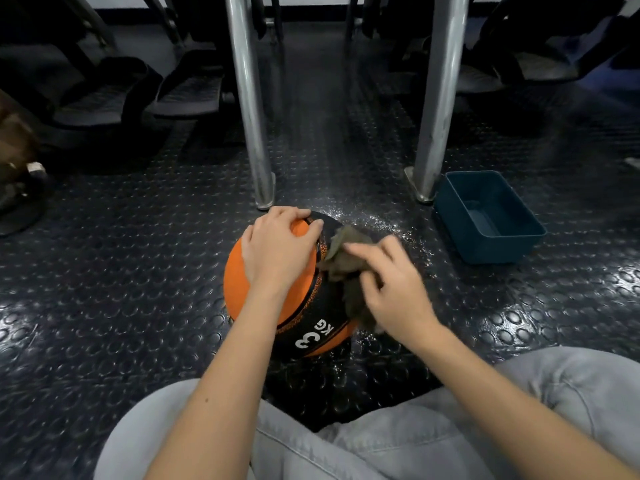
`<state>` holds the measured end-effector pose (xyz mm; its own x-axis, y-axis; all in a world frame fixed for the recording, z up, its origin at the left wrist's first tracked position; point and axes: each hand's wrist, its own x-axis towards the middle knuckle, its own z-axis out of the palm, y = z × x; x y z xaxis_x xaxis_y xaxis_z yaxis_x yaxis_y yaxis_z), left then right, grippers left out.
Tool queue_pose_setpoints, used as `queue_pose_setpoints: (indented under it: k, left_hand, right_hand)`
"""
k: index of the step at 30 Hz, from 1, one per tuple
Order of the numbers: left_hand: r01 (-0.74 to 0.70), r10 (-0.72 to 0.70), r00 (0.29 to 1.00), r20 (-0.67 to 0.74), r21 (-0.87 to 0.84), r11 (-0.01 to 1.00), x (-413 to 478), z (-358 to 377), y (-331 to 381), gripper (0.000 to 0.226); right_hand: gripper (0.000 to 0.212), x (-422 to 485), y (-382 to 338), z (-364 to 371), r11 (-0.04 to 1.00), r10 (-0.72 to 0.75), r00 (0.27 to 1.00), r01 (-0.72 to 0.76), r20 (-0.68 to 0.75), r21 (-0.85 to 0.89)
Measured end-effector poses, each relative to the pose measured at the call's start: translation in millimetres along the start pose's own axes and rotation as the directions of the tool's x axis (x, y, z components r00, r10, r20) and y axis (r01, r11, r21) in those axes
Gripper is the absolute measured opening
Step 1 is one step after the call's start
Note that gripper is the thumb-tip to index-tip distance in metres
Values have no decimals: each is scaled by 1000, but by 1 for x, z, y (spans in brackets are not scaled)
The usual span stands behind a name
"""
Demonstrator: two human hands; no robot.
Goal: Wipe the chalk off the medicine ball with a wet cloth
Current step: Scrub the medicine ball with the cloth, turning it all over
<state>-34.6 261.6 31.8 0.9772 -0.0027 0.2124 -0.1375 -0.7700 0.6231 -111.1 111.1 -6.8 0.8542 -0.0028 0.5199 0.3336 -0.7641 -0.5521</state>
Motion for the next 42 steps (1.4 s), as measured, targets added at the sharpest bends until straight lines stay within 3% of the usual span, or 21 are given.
queue_pose_setpoints:
  k: [2,5,6,7,10,12,14,16,18,21,23,25,28,30,31,34,36,38,40,42]
  left_hand:
    - [-5,5,1000,7,-3,1000,1,0,2,31]
    - [0,0,1000,10,-6,1000,1,-2,1,31]
    - [-2,2,1000,10,-9,1000,0,-2,1,31]
    - [-1,1,1000,6,-17,1000,1,-2,0,30]
    - [16,-16,1000,-9,-32,999,0,-3,-4,29]
    - [12,-13,1000,-11,-28,1000,0,-2,-4,29]
    - [10,-10,1000,-10,-18,1000,0,-2,-1,30]
    - [10,-10,1000,-6,1,1000,0,-1,2,31]
    - [8,-8,1000,-4,2,1000,0,0,3,31]
    - [34,-34,999,-7,-13,999,2,-2,-1,30]
    - [52,-52,999,-9,-31,998,2,-4,-4,30]
    - [60,-61,998,-9,-53,997,3,-6,-3,30]
    - [61,-62,998,-10,-55,997,1,-7,-3,31]
    - [55,-56,998,-14,-49,997,0,-8,-2,31]
    - [59,-59,998,-16,-49,997,-1,-8,-2,31]
    - [70,-72,997,-24,-42,997,-2,-8,-5,30]
    - [72,-73,997,-27,-55,996,-2,-8,-4,30]
    - [68,-70,997,-28,-66,996,-2,-8,-4,31]
    - [61,-62,998,-22,-59,996,-3,-6,-4,31]
    - [53,-54,998,-21,-57,997,-2,-6,-3,31]
  right_hand:
    - [30,-9,9,7,999,42,996,-40,73,-31]
    - [34,4,35,2,910,400,913,-385,83,-153]
    - [36,6,35,-1,892,437,897,-424,60,-158]
    - [37,9,30,-3,900,426,904,-420,34,-113]
    - [40,7,-5,-2,981,166,985,-169,38,90]
    - [42,-3,-8,2,997,37,993,-45,113,70]
    - [43,-2,7,4,998,64,991,-64,120,2]
    - [45,5,21,-1,983,179,983,-176,51,-57]
    - [47,11,21,-10,961,274,962,-273,-14,44]
    - [34,10,6,-15,986,116,975,-90,-189,142]
    - [28,-1,2,-6,992,9,990,9,-143,127]
    - [29,-6,7,1,997,18,999,-14,-49,79]
    - [29,-2,24,-6,960,241,969,-231,53,-157]
    - [31,2,26,-15,897,407,913,-390,44,-209]
    - [30,6,20,-17,915,374,927,-372,-16,-156]
    - [24,10,-6,-11,999,47,977,-46,-207,9]
    - [25,-2,-5,2,998,-57,991,58,-122,2]
    - [24,-5,13,5,995,36,998,-40,-48,-89]
    - [25,-2,27,-2,955,242,968,-249,-58,-163]
    - [25,5,18,-11,969,226,963,-238,-145,-70]
